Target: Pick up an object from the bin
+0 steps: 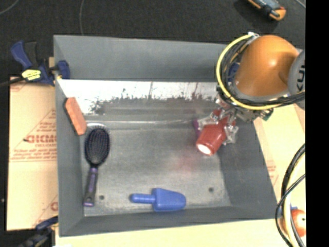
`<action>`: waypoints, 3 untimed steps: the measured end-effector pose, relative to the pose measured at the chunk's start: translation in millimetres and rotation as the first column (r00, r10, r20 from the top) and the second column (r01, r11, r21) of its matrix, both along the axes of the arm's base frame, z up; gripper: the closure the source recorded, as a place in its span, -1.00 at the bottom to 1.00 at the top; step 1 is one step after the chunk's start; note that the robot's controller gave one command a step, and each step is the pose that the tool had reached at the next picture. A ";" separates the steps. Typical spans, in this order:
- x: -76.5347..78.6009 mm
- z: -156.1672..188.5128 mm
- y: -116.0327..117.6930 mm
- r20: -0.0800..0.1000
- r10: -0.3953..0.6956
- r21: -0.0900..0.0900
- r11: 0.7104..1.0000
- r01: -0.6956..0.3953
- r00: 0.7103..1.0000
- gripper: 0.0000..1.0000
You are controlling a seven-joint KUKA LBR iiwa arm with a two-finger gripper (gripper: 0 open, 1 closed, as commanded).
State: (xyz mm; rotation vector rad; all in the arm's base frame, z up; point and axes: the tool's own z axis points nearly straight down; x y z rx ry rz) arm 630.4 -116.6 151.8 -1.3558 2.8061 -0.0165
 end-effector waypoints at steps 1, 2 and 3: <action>0.0 0.1 -0.1 0.000 0.000 0.000 1.000 0.000 1.000 1.00; -0.8 45.5 35.7 0.009 -0.054 0.004 0.999 0.054 0.998 1.00; 3.5 -4.0 -10.3 -0.003 -0.008 0.000 1.000 0.008 1.000 1.00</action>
Offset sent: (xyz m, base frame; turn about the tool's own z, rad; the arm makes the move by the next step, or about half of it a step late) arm -0.0029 0.0346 0.0427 0.0559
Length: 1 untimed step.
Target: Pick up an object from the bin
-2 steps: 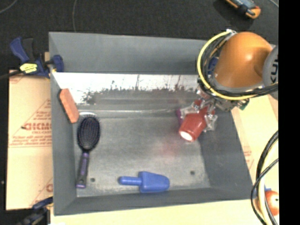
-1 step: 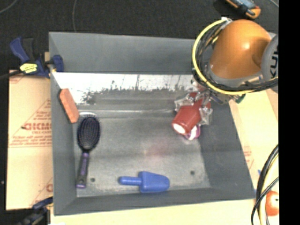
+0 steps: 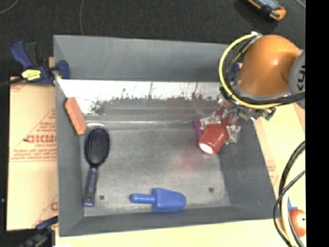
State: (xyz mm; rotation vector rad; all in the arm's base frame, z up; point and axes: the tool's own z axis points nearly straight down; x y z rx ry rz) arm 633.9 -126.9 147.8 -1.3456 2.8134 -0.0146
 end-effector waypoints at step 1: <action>0.6 2.9 0.9 0.004 -0.004 0.002 1.000 0.004 1.000 1.00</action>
Offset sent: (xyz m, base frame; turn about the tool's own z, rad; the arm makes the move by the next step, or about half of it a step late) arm -0.0697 0.0597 -0.0602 0.2199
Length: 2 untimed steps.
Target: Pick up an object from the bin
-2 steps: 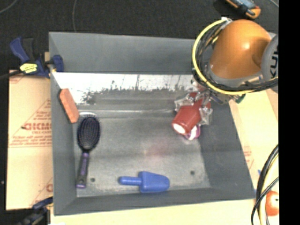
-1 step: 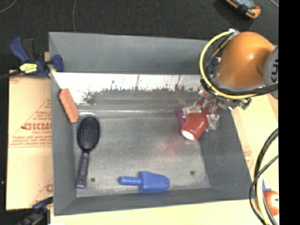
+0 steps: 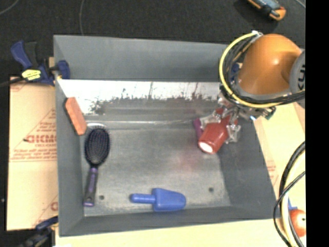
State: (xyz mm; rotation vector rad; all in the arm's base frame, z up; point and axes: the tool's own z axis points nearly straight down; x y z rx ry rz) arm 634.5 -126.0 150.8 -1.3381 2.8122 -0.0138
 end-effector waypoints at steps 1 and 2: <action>-72.0 -65.6 61.3 -0.008 -0.212 0.008 0.977 0.212 0.977 1.00; -12.4 -9.8 8.0 0.026 -0.046 -0.006 0.999 0.046 0.999 1.00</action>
Offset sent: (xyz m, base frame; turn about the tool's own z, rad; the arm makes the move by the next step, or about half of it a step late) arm -0.0151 0.0119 -0.0136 0.0413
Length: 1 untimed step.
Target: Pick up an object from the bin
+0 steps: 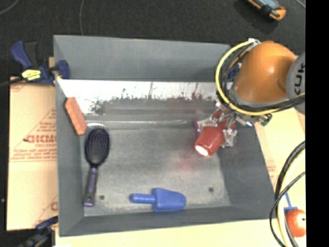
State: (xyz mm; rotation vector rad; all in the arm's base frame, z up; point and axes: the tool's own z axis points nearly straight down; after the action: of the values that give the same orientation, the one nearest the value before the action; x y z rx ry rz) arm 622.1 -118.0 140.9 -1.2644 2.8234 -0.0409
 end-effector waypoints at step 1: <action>-6.4 0.4 5.7 -0.009 -0.014 0.005 1.000 0.014 1.000 1.00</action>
Offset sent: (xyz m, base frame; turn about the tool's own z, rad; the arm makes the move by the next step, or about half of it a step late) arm 0.0202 -0.0373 -0.0193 -0.0239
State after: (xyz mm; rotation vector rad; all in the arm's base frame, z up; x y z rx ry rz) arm 615.7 -112.3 141.3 -1.2474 2.8373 -0.0284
